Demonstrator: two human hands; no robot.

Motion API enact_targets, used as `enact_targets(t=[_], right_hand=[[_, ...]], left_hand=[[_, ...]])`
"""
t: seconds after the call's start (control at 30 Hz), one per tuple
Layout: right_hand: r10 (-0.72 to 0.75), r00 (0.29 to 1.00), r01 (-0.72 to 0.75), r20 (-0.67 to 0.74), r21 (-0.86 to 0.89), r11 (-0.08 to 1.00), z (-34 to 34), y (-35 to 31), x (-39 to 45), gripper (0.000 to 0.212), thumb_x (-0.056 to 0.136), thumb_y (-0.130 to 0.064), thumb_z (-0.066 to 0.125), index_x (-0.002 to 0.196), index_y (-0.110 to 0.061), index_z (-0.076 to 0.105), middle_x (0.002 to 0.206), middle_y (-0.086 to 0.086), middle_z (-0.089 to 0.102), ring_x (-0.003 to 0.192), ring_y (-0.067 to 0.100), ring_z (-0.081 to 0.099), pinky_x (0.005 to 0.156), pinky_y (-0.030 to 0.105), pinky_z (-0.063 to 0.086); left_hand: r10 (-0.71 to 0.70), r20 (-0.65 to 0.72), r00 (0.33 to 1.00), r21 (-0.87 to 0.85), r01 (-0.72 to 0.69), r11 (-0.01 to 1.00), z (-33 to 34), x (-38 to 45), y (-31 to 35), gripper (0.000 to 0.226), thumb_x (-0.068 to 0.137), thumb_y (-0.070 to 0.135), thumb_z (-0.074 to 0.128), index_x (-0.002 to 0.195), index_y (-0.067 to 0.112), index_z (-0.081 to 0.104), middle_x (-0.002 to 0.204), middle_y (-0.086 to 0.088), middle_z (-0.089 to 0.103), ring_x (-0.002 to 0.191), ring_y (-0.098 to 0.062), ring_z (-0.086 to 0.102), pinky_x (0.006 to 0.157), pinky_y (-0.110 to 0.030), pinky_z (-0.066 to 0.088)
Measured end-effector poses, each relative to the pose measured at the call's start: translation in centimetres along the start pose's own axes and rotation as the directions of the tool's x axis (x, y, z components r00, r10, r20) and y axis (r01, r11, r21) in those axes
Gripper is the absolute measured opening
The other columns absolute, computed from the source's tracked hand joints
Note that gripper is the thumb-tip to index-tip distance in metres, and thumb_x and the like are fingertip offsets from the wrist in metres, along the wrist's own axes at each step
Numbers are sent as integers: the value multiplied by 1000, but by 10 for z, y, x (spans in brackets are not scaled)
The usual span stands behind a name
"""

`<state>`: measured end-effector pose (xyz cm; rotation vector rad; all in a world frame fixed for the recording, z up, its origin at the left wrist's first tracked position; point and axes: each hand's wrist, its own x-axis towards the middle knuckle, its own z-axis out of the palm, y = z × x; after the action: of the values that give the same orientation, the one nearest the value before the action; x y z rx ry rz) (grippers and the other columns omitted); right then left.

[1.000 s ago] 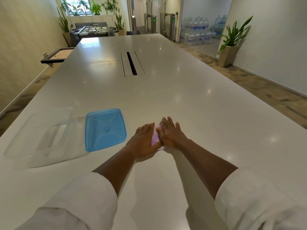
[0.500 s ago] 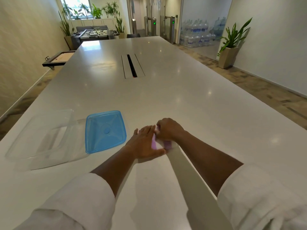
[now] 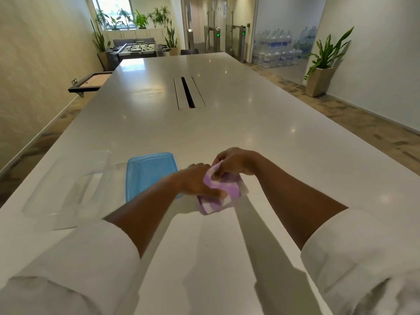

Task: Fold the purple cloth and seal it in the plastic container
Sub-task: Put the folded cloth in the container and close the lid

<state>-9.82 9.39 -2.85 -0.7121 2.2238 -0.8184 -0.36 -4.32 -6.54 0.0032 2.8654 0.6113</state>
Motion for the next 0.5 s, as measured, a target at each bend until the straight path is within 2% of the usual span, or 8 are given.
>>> enact_targets(t=[0.13,0.23,0.3,0.43,0.5], right_hand=[[-74,997,71,24,103,992,-6,-19,0,26,76,-5,75,101,-10,70,99,10,69,86,23,67,75,31,59],[-111,992,104,53,107,989,-5,-37,1,20,81,-2,66,99,-11,68,100,10,67,87,22,66,72,27,57],[-128,991,126,44,60,990,0,-53,3,18,82,-2,63,95,-14,67,99,9,66,89,22,64,74,27,56],[-190,980,185,-54,-92,978,15,-89,10,19,82,-7,66,97,-19,68,91,1,62,82,15,59,62,22,50],[-248,966,235,-75,-152,960,25,-106,14,21,81,-10,71,100,-19,69,99,4,64,88,18,60,67,23,51]], left_hand=[[-42,-18,999,-96,41,995,-35,-9,-17,43,83,58,63,102,20,63,90,3,66,79,-15,62,67,-24,50],[-19,-37,999,-140,14,990,-58,-22,-33,33,88,50,62,97,18,66,88,-1,69,79,-19,63,74,-31,53],[-17,-35,999,-157,12,988,-72,-34,-44,29,90,47,60,98,20,66,89,0,70,83,-20,67,77,-33,56],[-50,-83,995,-161,37,986,-94,-58,-69,31,93,41,60,108,14,66,94,-4,71,87,-24,70,78,-35,58],[-66,-126,990,-129,50,990,-103,-71,-82,32,94,39,58,110,13,66,92,-3,70,85,-23,68,75,-32,56]])
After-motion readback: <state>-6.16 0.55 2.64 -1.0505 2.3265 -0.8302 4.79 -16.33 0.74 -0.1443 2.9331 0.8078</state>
